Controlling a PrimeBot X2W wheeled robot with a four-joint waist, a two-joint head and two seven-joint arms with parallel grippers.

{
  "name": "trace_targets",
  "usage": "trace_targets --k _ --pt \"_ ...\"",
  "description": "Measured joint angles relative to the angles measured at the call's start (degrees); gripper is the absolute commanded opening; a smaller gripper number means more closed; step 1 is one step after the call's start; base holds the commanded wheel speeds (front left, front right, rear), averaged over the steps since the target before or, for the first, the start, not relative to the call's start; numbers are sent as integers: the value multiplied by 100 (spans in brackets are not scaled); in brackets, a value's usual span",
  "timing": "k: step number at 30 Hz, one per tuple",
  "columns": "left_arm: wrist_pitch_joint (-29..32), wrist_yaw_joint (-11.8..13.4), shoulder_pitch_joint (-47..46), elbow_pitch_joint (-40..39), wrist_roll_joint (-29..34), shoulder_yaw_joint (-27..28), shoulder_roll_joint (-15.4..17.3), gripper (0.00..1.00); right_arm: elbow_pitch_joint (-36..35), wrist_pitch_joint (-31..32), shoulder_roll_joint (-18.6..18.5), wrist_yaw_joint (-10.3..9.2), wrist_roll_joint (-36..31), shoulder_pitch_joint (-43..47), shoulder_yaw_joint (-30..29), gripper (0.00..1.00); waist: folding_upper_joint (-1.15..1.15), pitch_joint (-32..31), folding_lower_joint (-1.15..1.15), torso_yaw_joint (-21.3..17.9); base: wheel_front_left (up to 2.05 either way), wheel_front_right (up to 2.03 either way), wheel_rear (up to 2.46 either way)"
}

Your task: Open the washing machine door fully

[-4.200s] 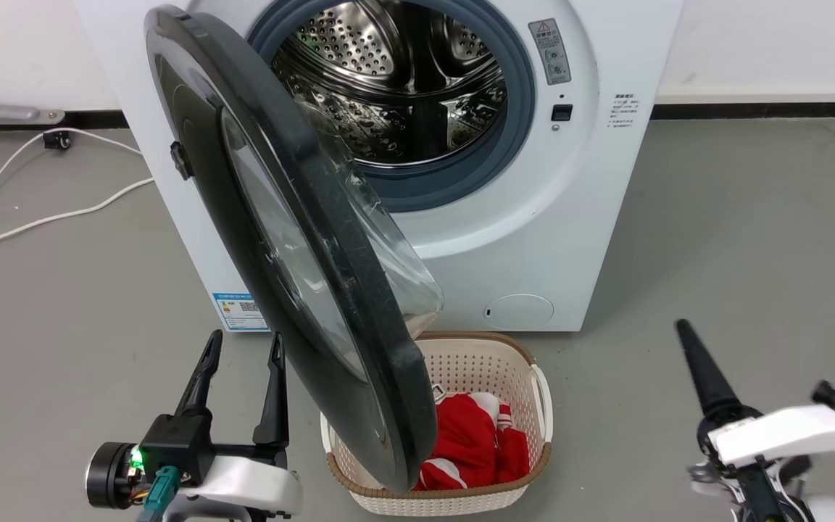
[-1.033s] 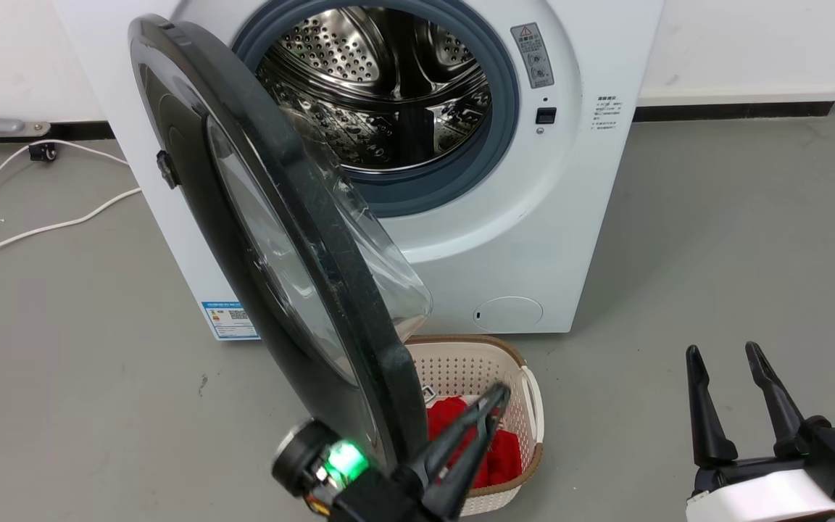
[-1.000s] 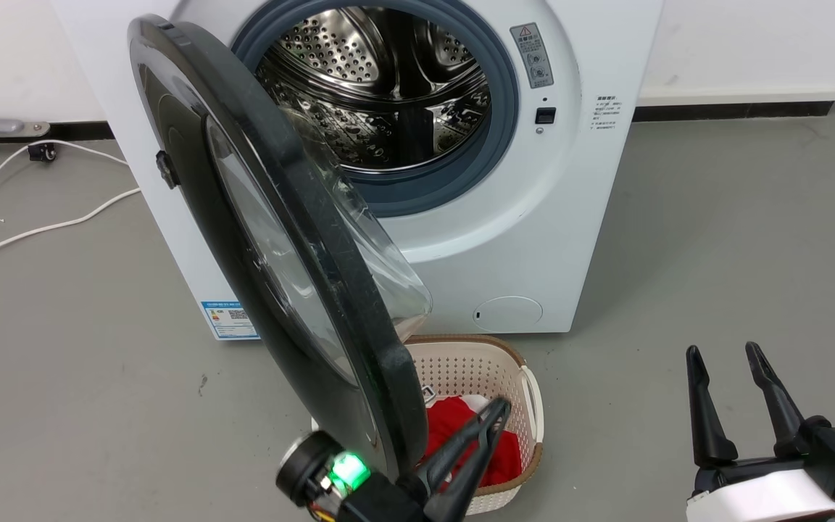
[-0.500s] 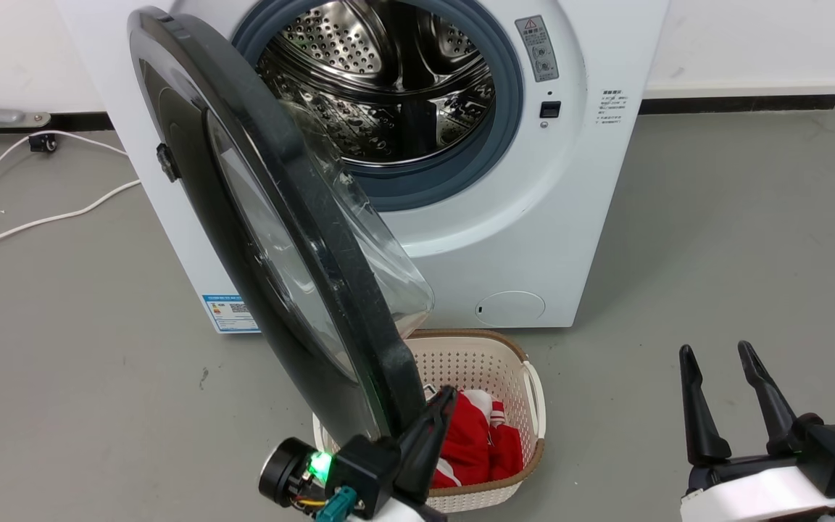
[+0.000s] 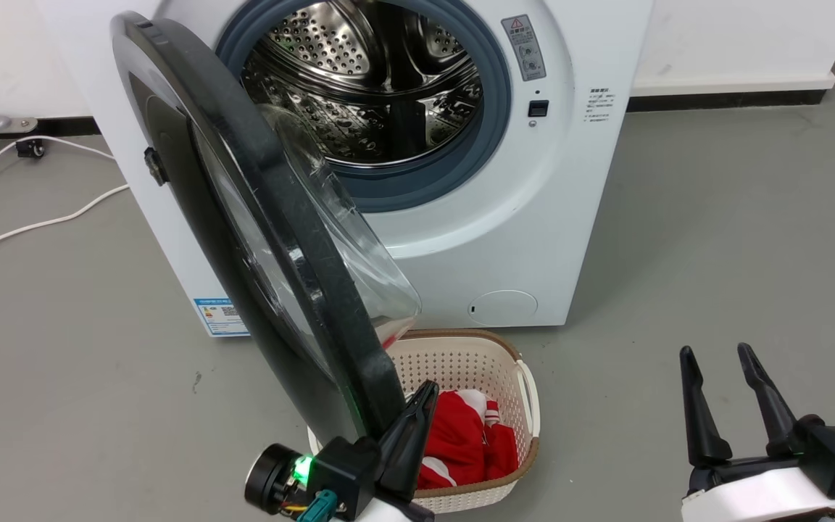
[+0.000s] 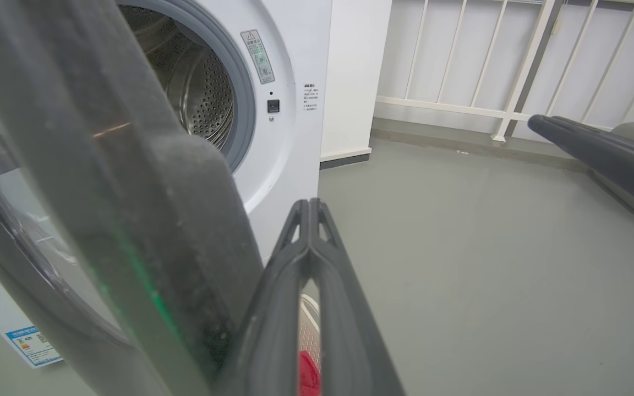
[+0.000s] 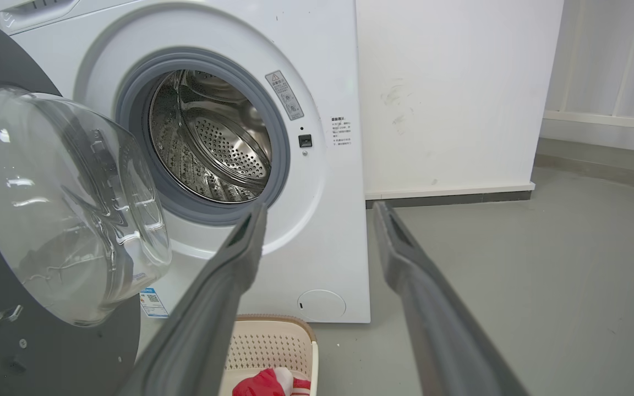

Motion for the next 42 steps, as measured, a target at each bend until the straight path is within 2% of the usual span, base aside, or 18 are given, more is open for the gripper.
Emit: trace_targets --k 6,12,21,27,33,37,42 --pt "101 232 481 -553 23 46 188 0 -13 16 0 0 3 85 -148 100 0 2 0 237 0 0 0" --pt "67 369 901 -1071 16 32 270 0 -116 104 0 0 -22 101 -202 100 0 14 0 705 0 0 0" --pt "70 463 1155 -1250 0 126 478 0 -177 147 2 0 -13 96 -197 100 0 33 -1 1536 0 0 0" --pt "41 527 1212 -1322 43 246 658 0 -153 153 3 0 13 98 -190 100 0 20 -1 1902 0 0 0" --pt "41 480 1158 -1350 76 254 806 0 -103 148 3 0 48 91 -137 100 0 0 -1 1990 0 0 0" --pt "42 345 1000 -1341 70 199 835 0 -71 144 3 0 63 82 -84 100 0 2 -1 1935 0 0 0" --pt "96 315 697 -1190 41 229 834 0 -49 146 3 0 64 79 -69 100 0 16 0 1785 0 0 0"
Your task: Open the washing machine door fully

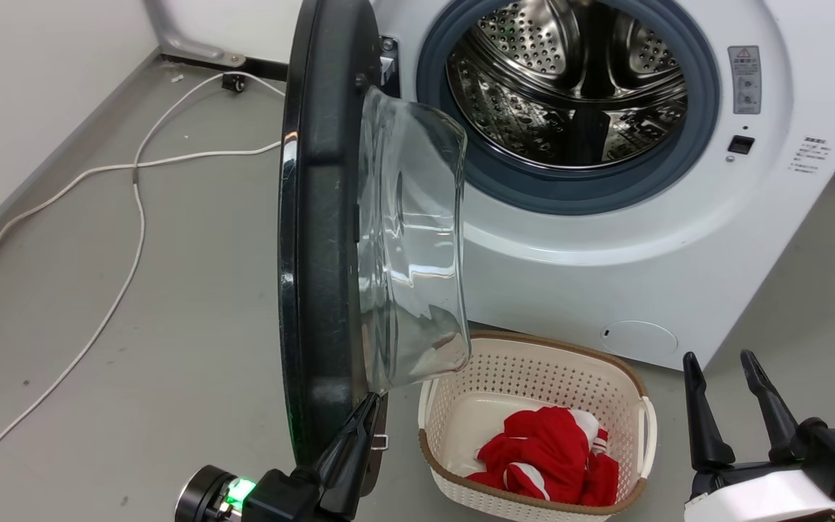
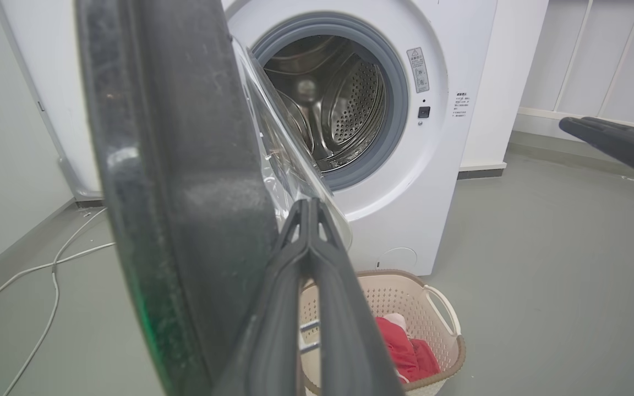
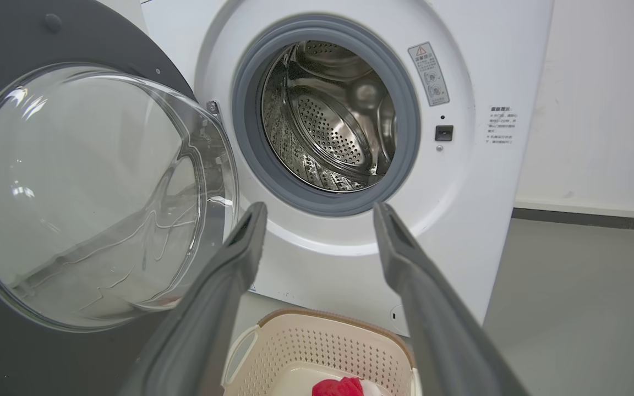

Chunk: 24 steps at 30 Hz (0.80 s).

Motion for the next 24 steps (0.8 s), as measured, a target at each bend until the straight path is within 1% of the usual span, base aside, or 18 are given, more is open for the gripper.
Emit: trace_targets --k 4,8,11,15,19,24 --pt "-3 32 -55 71 -31 45 -4 0 10 1 0 0 30 2 -30 100 0 -8 0 -136 0 0 0" --pt "-30 158 -42 88 -58 155 -4 0 26 -1 0 0 45 8 -89 100 0 -12 0 -166 0 0 0" --pt "-45 310 54 47 -92 254 -7 0 55 -7 0 0 101 23 -118 100 0 -14 0 -95 0 0 0" --pt "-51 436 190 15 -160 383 2 0 66 -40 0 0 134 21 -112 100 0 -11 0 63 0 0 0" --pt "-100 480 199 110 -313 601 73 0 79 -46 0 0 135 4 -101 100 0 -3 0 205 0 0 0" --pt "-236 479 90 491 -590 996 185 0 99 -52 0 0 146 -3 -85 100 0 -4 0 274 0 0 0"
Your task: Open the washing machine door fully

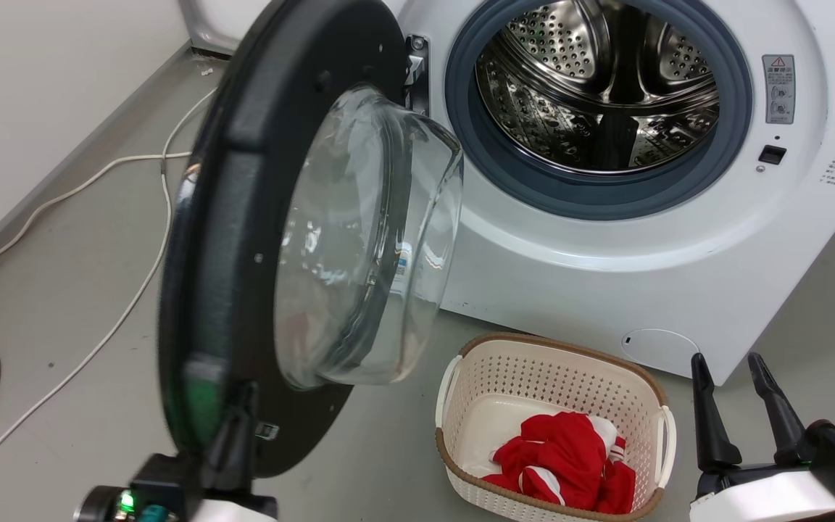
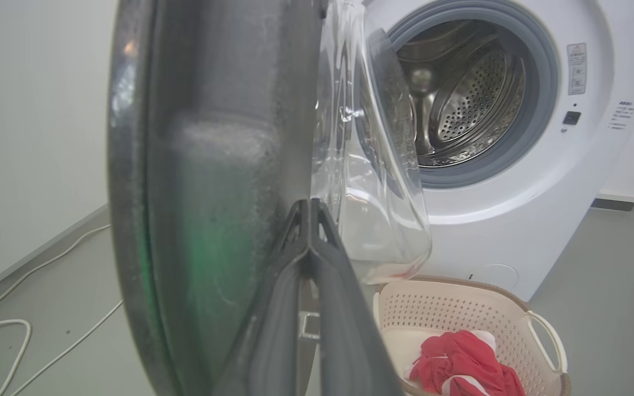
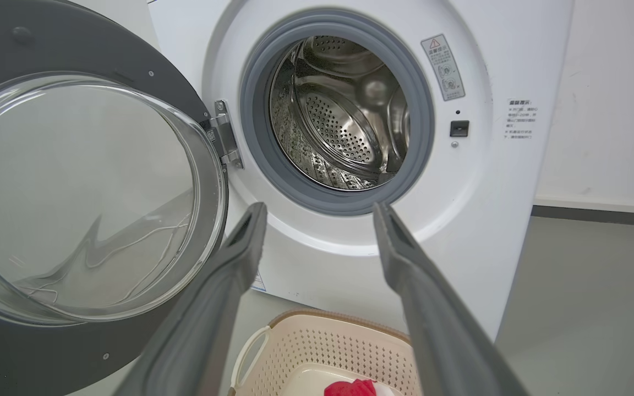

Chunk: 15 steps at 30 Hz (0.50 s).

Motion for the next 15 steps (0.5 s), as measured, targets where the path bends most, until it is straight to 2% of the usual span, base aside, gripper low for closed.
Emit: trace_targets --k 7,15 --pt "-277 -26 -433 895 -405 759 218 0 -43 68 1 0 -37 -4 44 100 0 26 0 -109 0 0 0" --pt "-366 -235 -1194 2023 -652 1367 512 0 -241 218 2 0 -159 -62 29 100 0 242 1 -264 0 0 0"
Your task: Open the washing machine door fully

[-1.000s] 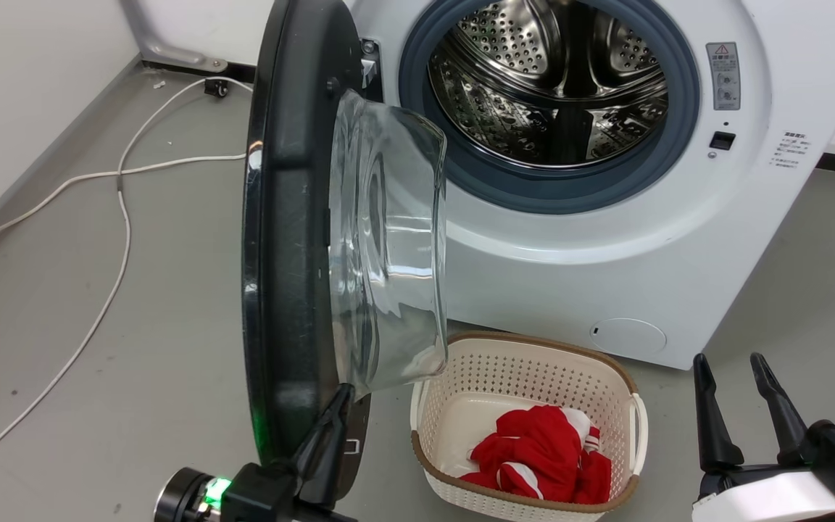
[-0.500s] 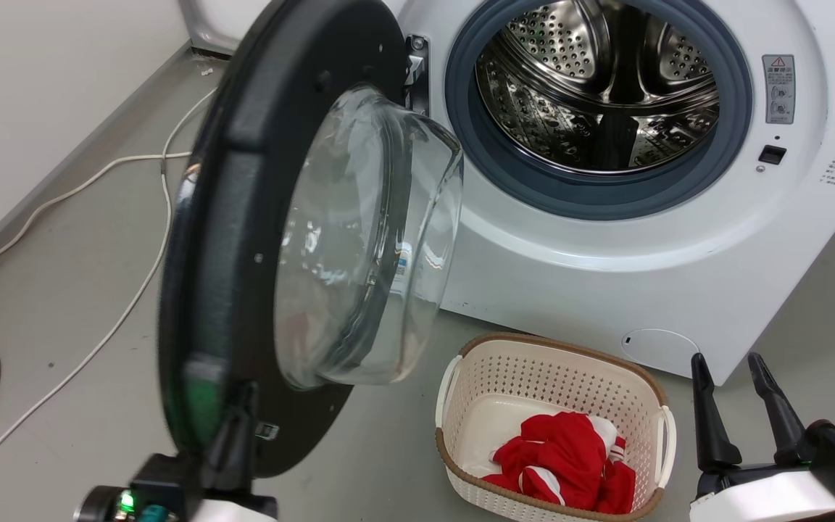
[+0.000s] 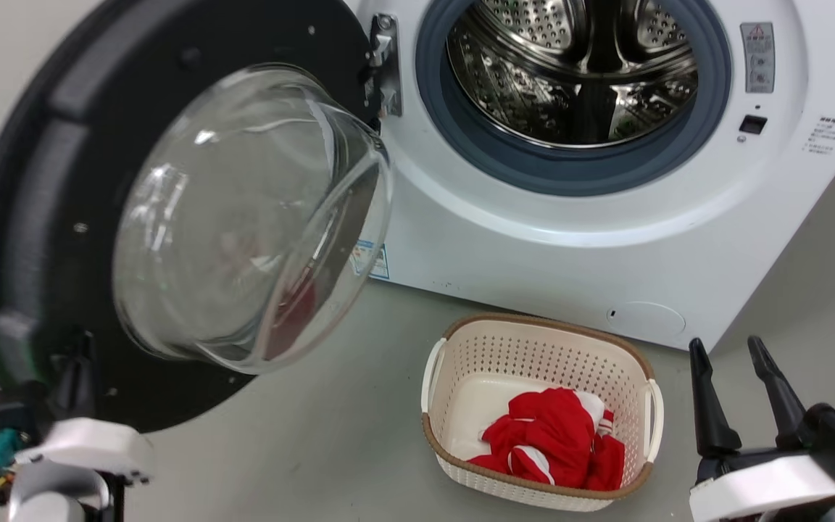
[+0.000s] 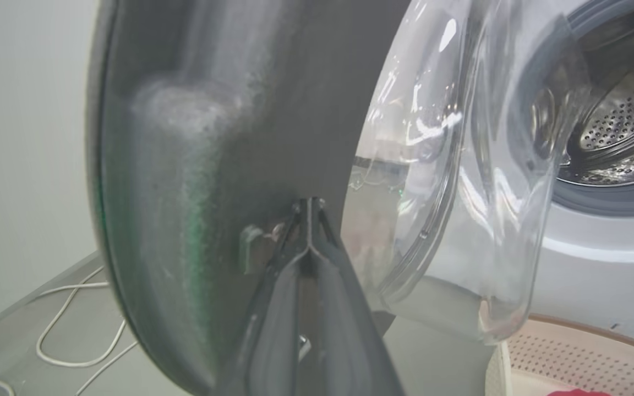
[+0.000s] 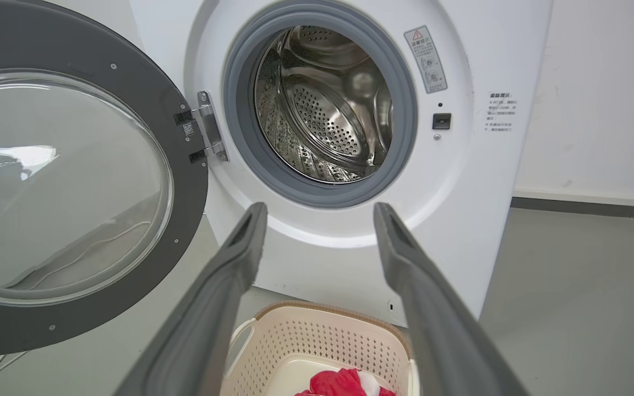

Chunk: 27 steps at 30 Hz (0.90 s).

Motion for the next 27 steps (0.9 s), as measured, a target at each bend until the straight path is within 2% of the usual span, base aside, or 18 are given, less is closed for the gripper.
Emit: trace_targets --k 11,16,17,18,19,20,21,22,27 --pt "-18 -52 -531 482 146 865 79 0 -29 48 -1 0 -34 -135 8 100 0 170 0 -222 0 0 0" --pt "-25 -115 -358 299 343 1127 -77 0 56 -10 -1 0 71 -136 -10 100 0 94 1 -298 0 0 0" --pt "-25 -118 -265 210 404 1151 -142 7 78 -12 -1 0 74 -133 -4 100 0 68 0 -312 0 0 0" --pt "-25 -125 -168 140 460 1172 -202 37 96 -18 -1 0 90 -127 7 100 0 42 0 -326 0 0 0" --pt "-25 -153 -70 43 497 1202 -270 47 121 -21 -1 0 107 -117 23 100 0 14 0 -343 0 0 0" --pt "-25 -152 21 -70 531 1236 -337 94 141 -43 0 0 110 -116 38 100 0 -7 0 -367 0 0 0" --pt "-25 -151 109 -197 557 1295 -399 94 154 -63 0 0 114 -116 59 100 0 -26 0 -398 0 0 0" --pt "-25 -149 213 -350 606 1323 -463 100 172 -64 -1 0 113 -118 66 100 0 -47 0 -432 0 0 0" --pt "-25 -162 796 -1105 894 1212 -907 100 249 -88 0 0 109 -109 98 100 0 -148 0 -642 0 0 0"
